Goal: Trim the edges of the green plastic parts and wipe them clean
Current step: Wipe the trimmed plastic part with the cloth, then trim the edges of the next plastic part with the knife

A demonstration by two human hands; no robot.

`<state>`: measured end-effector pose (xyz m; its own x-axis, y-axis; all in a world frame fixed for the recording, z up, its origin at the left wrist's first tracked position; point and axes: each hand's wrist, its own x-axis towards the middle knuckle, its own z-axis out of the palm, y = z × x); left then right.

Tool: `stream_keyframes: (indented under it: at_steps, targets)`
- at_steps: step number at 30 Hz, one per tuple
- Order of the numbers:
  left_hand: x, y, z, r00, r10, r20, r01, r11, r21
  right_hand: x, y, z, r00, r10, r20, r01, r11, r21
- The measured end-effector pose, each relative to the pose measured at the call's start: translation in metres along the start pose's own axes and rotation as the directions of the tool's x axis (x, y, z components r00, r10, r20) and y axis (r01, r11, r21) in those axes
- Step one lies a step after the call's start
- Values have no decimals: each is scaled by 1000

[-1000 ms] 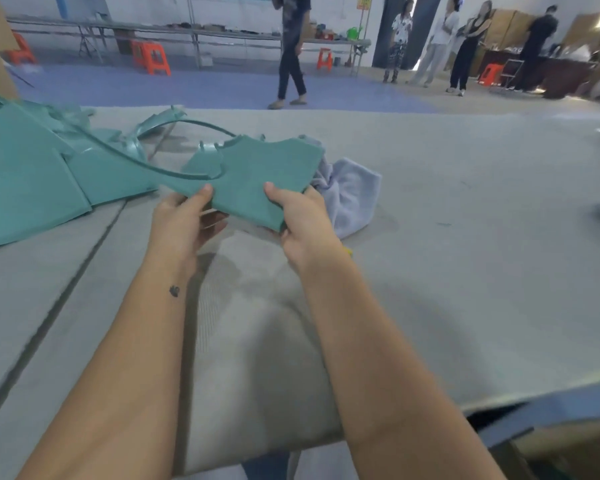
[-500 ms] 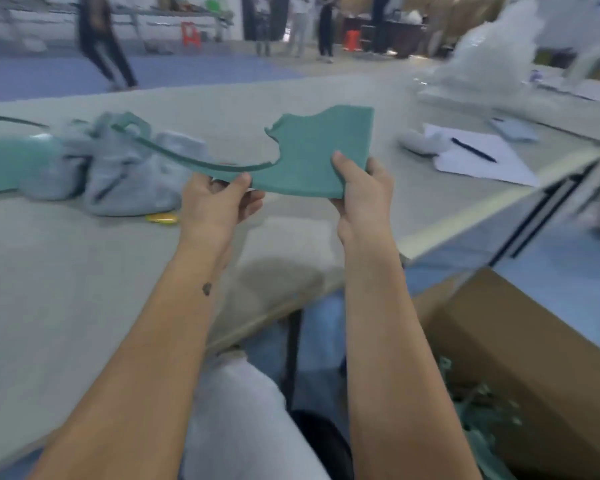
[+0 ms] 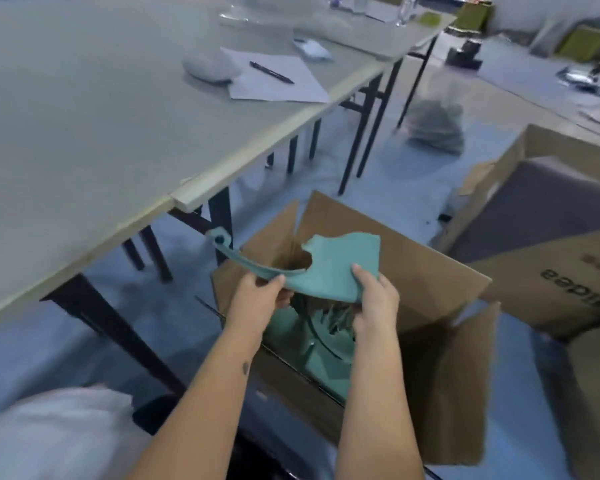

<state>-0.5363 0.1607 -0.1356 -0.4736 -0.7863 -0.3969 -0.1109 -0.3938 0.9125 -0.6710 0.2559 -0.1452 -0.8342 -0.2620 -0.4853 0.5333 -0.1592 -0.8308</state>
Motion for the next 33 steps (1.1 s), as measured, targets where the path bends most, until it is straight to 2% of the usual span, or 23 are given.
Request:
stream_keyframes:
  at_steps: [2,4,6,7,9,11,14,16,18,20,22,24,26,27,30,33]
  targets:
    - [3,-12,0,988,-151,39,149,987,52,12,19,-14,993,73,-95,-78,996,-53]
    - [4,-20,-1,968,-241,73,225,959,172,21,36,-19,968,105,-227,-130,987,-98]
    - [1,-22,-3,950,-300,88,269,927,262,25,51,-21,921,99,-376,-219,932,-290]
    - [-1,-23,-4,943,-321,83,287,917,278,24,56,-23,903,79,-422,-275,862,-425]
    - [-4,-22,-6,938,-337,80,302,909,286,21,64,-20,899,26,-437,-300,764,-571]
    - [-6,-19,-6,940,-329,85,295,914,280,14,65,-10,917,-27,-398,-244,752,-612]
    - [-12,-5,-5,962,-261,74,233,933,273,-2,56,19,955,-138,-262,-48,799,-600]
    - [-17,13,-5,983,-161,84,139,964,226,-21,42,47,970,-218,-111,140,867,-477]
    - [-21,40,-10,996,-27,86,15,990,137,-47,25,80,938,-347,22,332,874,-356]
    - [-28,74,-23,990,121,72,-124,991,42,-79,8,116,865,-485,124,500,821,-277]
    - [-38,108,-42,960,278,38,-277,961,-22,-114,-4,153,796,-564,220,602,774,-195]
    - [-50,135,-69,895,441,-70,-442,897,11,-150,-8,191,742,-599,302,649,755,-98]
    - [-62,156,-105,795,560,-233,-557,826,86,-188,-3,228,686,-607,400,670,742,-24]
    - [-67,165,-125,760,572,-309,-577,813,85,-208,2,246,657,-599,457,677,736,-9]
    - [-84,183,-195,720,510,-471,-597,801,-46,-273,27,295,557,-523,645,679,734,9]
    - [-102,196,-270,653,454,-606,-643,755,-126,-338,57,338,377,-416,827,731,682,10]
